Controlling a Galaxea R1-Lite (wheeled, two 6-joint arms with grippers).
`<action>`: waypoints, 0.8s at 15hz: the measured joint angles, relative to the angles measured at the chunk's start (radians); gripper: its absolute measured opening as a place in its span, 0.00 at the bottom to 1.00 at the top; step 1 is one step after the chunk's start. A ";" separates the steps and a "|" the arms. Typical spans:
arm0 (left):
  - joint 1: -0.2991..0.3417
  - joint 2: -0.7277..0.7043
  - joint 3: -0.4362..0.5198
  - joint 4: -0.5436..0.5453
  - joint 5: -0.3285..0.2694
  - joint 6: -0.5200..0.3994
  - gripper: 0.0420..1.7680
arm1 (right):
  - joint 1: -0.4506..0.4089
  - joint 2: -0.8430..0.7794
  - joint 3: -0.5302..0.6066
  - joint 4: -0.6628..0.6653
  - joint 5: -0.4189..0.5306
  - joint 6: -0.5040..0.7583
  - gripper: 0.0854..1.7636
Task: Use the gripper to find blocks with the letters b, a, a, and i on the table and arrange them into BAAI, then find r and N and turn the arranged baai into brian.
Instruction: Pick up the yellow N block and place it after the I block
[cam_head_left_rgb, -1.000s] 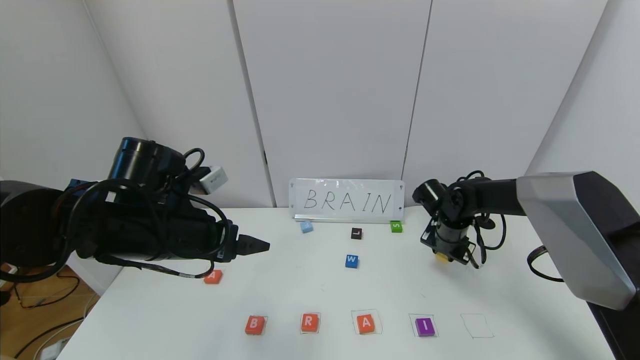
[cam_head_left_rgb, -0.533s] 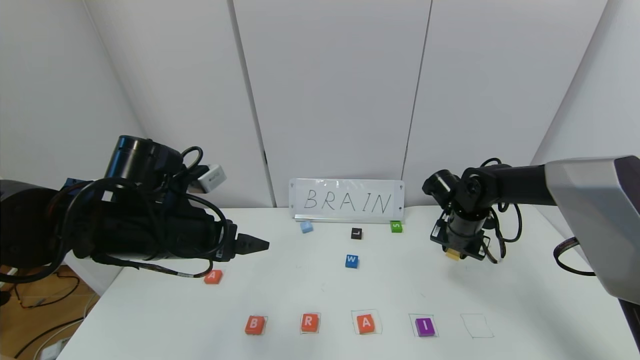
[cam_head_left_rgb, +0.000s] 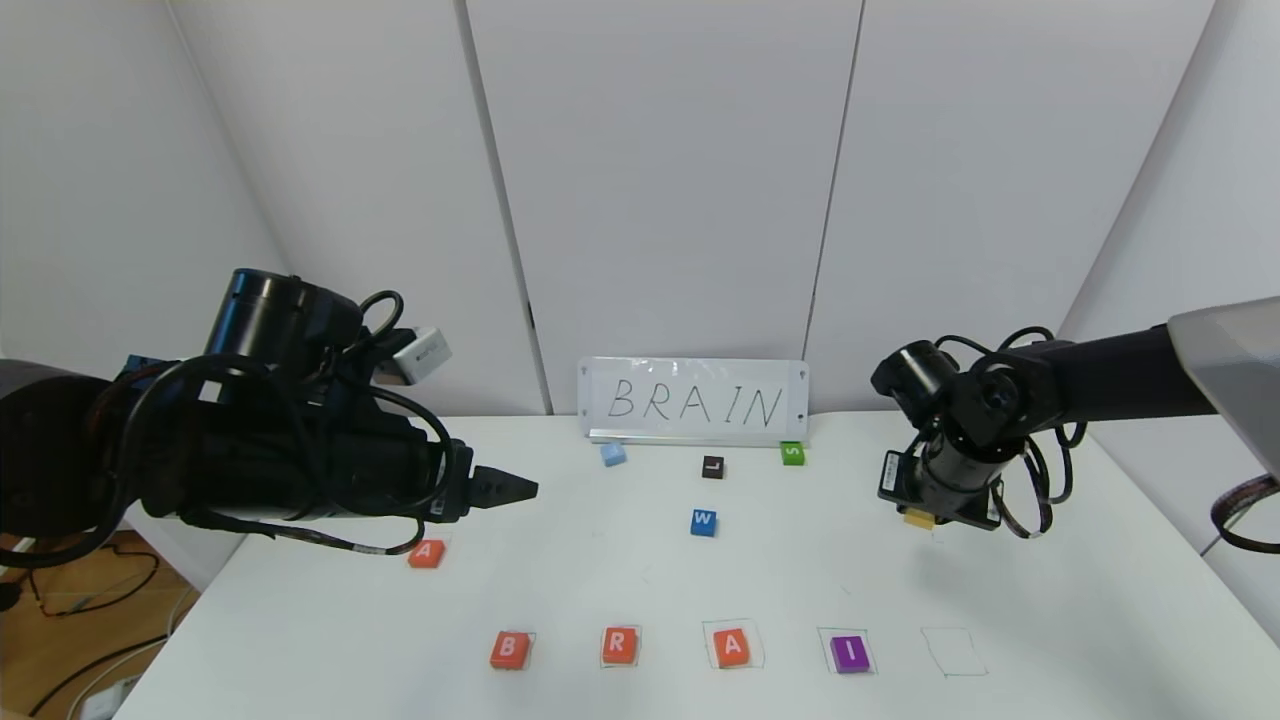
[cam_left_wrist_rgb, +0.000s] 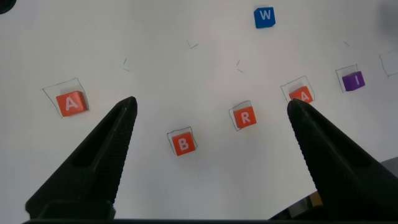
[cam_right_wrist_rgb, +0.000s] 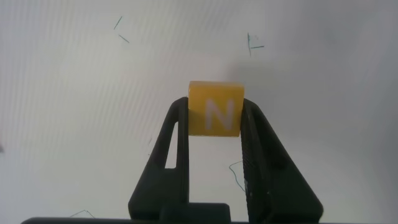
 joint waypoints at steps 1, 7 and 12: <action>0.000 0.000 0.000 0.000 0.000 0.000 0.97 | 0.000 -0.025 0.068 -0.069 0.014 -0.033 0.28; -0.001 0.003 0.001 0.000 0.000 0.000 0.97 | -0.002 -0.167 0.363 -0.245 0.094 -0.203 0.28; 0.000 0.003 0.001 0.000 0.000 0.000 0.97 | -0.003 -0.240 0.557 -0.398 0.146 -0.340 0.28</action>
